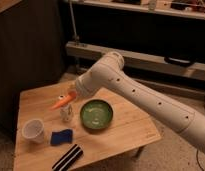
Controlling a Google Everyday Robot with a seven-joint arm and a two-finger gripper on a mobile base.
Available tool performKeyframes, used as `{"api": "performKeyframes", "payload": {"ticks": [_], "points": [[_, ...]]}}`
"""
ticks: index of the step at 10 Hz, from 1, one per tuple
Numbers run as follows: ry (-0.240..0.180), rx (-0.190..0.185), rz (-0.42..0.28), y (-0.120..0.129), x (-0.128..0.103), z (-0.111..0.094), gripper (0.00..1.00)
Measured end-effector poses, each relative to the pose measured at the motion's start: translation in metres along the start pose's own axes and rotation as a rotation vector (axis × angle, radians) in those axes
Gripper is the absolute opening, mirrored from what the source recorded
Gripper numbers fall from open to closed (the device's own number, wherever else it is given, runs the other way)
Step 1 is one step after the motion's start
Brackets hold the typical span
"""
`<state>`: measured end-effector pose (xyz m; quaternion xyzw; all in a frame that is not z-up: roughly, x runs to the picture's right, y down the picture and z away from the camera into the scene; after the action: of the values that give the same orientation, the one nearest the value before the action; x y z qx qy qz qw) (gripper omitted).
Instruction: Place the pepper in the ceramic cup
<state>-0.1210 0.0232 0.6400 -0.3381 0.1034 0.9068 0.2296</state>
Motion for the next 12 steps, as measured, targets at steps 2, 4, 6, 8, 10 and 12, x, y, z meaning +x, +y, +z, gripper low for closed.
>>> {"api": "performKeyframes", "payload": {"ticks": [2,4,6,8,10,12], "points": [[0.0,0.0,0.0,0.0,0.0,0.0,0.03],[0.001,-0.001,0.001,0.0,0.0,0.0,0.03],[0.035,-0.003,0.046,-0.002,-0.003,0.004,0.03],[0.095,0.019,0.138,-0.01,-0.007,0.019,0.03],[0.175,0.081,0.284,-0.018,-0.01,0.038,0.03],[0.197,0.115,0.395,-0.021,-0.004,0.052,0.03]]}}
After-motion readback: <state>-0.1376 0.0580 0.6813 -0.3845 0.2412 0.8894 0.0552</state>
